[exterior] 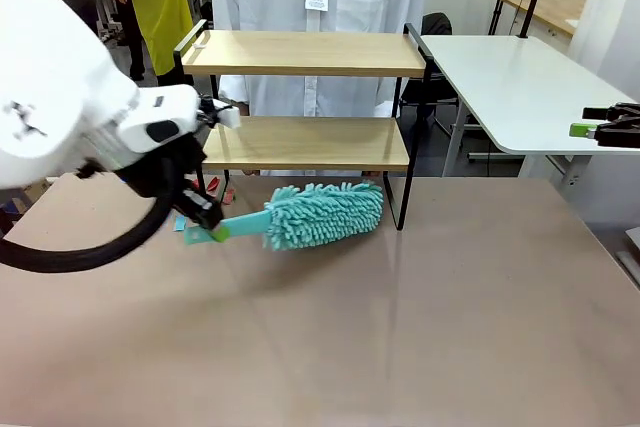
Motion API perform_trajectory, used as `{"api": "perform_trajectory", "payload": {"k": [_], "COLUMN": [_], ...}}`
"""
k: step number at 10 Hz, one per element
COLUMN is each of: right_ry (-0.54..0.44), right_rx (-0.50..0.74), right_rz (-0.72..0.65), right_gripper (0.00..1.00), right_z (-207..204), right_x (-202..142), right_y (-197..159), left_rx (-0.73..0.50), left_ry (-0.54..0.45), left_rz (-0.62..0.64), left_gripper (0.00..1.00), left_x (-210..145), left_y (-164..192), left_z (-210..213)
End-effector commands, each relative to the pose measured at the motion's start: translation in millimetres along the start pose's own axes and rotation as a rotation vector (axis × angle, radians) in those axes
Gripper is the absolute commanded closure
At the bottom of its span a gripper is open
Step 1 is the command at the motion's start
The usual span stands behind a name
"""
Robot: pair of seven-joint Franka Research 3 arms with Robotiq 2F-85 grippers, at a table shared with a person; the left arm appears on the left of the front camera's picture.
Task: Clean the shelf.
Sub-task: Clean the specific section of the Shelf indicated by the human with the Duster.
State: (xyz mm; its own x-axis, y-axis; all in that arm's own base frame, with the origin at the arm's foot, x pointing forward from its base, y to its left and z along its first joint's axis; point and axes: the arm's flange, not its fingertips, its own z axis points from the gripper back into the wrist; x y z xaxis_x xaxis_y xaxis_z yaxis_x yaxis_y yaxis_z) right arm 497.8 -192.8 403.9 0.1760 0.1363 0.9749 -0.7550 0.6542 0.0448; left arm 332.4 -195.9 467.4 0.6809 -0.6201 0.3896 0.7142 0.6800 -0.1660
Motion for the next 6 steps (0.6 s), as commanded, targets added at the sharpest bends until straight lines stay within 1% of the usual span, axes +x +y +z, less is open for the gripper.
{"api": "perform_trajectory", "payload": {"k": [1, 3, 4, 5, 6], "right_ry": [0.003, 0.003, 0.003, 0.003, 0.003], "right_rx": [-0.002, -0.002, -0.002, -0.002, -0.002], "right_rz": [0.005, 0.005, 0.005, 0.005, 0.005], "right_gripper": [0.0, 0.0, 0.0, 0.0, 0.0], "right_z": [1, 1, 1, 1, 1], "right_x": [3, 3, 3, 3, 3], "right_y": [1, 1, 1, 1, 1], "left_rx": [0.031, 0.1, 0.136, 0.112, 0.133], "left_ry": [0.052, 0.153, 0.24, 0.272, 0.306], "left_rz": [-0.067, -0.177, -0.228, -0.246, -0.243], "left_gripper": [0.87, 0.87, 0.87, 0.87, 0.87], "left_x": [-37, -51, -56, -58, -56], "left_y": [3, 5, 8, 11, 14], "left_z": [46, 107, 130, 147, 157]}}
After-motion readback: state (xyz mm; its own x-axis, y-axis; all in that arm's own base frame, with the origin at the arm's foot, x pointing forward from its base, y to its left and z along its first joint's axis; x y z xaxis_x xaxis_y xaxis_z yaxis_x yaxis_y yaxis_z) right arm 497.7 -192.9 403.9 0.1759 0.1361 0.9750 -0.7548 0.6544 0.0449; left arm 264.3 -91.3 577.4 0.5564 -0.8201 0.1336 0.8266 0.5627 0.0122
